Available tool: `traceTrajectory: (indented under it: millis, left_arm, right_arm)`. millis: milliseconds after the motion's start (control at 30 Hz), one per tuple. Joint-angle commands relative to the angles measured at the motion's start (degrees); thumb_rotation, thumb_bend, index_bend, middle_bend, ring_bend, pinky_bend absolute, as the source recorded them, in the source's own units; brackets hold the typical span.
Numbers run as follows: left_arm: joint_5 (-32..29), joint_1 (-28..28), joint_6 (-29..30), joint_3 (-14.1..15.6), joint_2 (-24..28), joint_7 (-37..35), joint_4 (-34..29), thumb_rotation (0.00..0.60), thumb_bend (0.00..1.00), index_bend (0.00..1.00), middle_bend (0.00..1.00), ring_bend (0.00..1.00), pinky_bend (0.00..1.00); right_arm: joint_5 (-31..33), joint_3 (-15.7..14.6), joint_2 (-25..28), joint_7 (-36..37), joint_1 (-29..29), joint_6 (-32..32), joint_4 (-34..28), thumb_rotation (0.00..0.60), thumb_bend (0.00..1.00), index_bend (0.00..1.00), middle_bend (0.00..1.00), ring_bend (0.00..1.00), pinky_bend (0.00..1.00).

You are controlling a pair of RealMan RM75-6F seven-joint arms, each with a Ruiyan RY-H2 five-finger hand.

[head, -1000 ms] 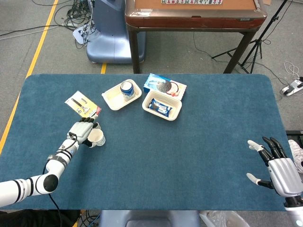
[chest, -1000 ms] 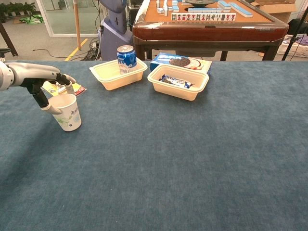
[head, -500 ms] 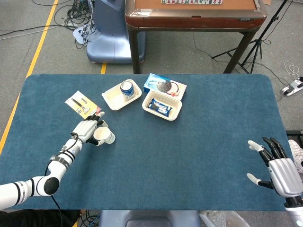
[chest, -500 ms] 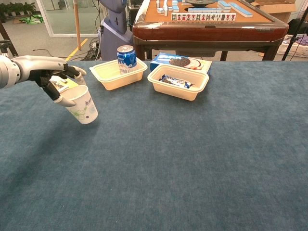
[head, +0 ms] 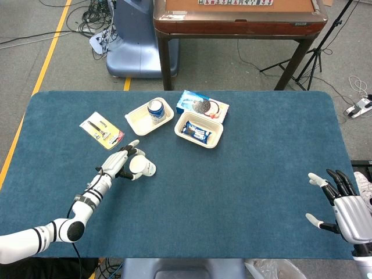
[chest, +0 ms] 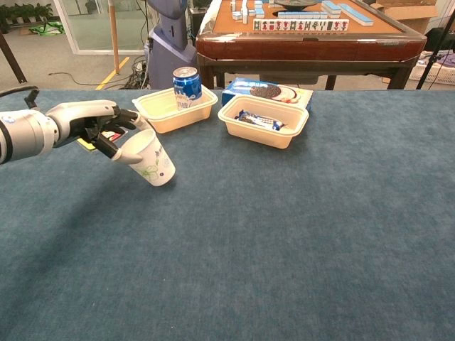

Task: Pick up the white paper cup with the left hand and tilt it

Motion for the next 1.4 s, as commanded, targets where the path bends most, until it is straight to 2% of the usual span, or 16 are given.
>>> traceTrajectory:
  millis: [33, 200, 300, 367, 500, 667, 833, 933, 1167, 1400]
  left_arm:
    - [1.0, 0.7, -0.6, 0.5, 0.0, -0.3, 1.1, 0.600, 0.23, 0.27, 0.00, 0.00, 0.00]
    - [1.6, 1.2, -1.9, 2.0, 3.5, 1.9, 0.2, 0.600, 0.23, 0.25, 0.00, 0.00, 0.00]
    - [0.0, 0.6, -4.1, 3.6, 6.7, 5.1, -1.5, 0.600, 0.23, 0.16, 0.00, 0.00, 0.00]
    - [-1.2, 0.2, -4.3, 4.2, 8.7, 7.3, -3.3, 0.600, 0.23, 0.07, 0.00, 0.00, 0.00]
    - [-2.7, -0.7, -3.0, 5.2, 11.5, 12.0, -6.6, 0.600, 0.23, 0.00, 0.00, 0.00, 0.00]
    - [-4.9, -2.7, 0.6, 6.8, 11.8, 20.2, -10.2, 0.600, 0.23, 0.01, 0.00, 0.00, 0.00]
    - [-9.8, -6.0, 4.7, 8.2, 10.0, 30.7, -13.2, 0.600, 0.23, 0.10, 0.00, 0.00, 0.00]
    - [-14.1, -8.1, 8.3, 8.2, 7.8, 36.8, -14.6, 0.600, 0.23, 0.12, 0.00, 0.00, 0.00]
    - [-28.6, -14.3, 13.0, 8.5, 3.0, 50.2, -14.6, 0.600, 0.23, 0.15, 0.00, 0.00, 0.00]
    - [-38.7, -17.6, 15.7, 7.5, 0.0, 56.3, -12.8, 0.600, 0.23, 0.18, 0.00, 0.00, 0.00]
  right_arm:
    - [0.0, 0.0, 0.0, 0.0, 0.0, 0.0, 0.0, 0.600, 0.11, 0.18, 0.29, 0.05, 0.00]
    - [-0.1, -0.1, 0.0, 0.0, -0.2, 0.2, 0.0, 0.600, 0.11, 0.18, 0.29, 0.05, 0.00]
    - [-0.3, -0.1, 0.0, -0.1, -0.2, 0.3, -0.1, 0.600, 0.11, 0.18, 0.29, 0.05, 0.00]
    - [-0.4, -0.1, -0.1, -0.1, -0.2, 0.2, -0.1, 0.600, 0.11, 0.18, 0.29, 0.05, 0.00]
    - [-0.6, -0.1, 0.0, -0.2, -0.1, 0.2, -0.2, 0.600, 0.11, 0.18, 0.29, 0.05, 0.00]
    - [-0.7, -0.2, -0.1, 0.0, -0.3, 0.4, -0.1, 0.600, 0.11, 0.18, 0.29, 0.05, 0.00]
    - [-0.7, -0.2, -0.2, 0.3, -0.5, 0.7, 0.2, 0.600, 0.11, 0.18, 0.29, 0.05, 0.00]
    - [-0.6, -0.2, -0.1, 0.5, -0.7, 0.9, 0.3, 0.600, 0.11, 0.18, 0.29, 0.05, 0.00]
    - [-0.3, -0.3, -0.3, 1.6, -1.1, 1.3, 1.4, 0.600, 0.11, 0.18, 0.29, 0.05, 0.00]
    - [-0.1, -0.3, -0.4, 2.6, -1.2, 1.3, 2.3, 0.600, 0.11, 0.18, 0.29, 0.05, 0.00]
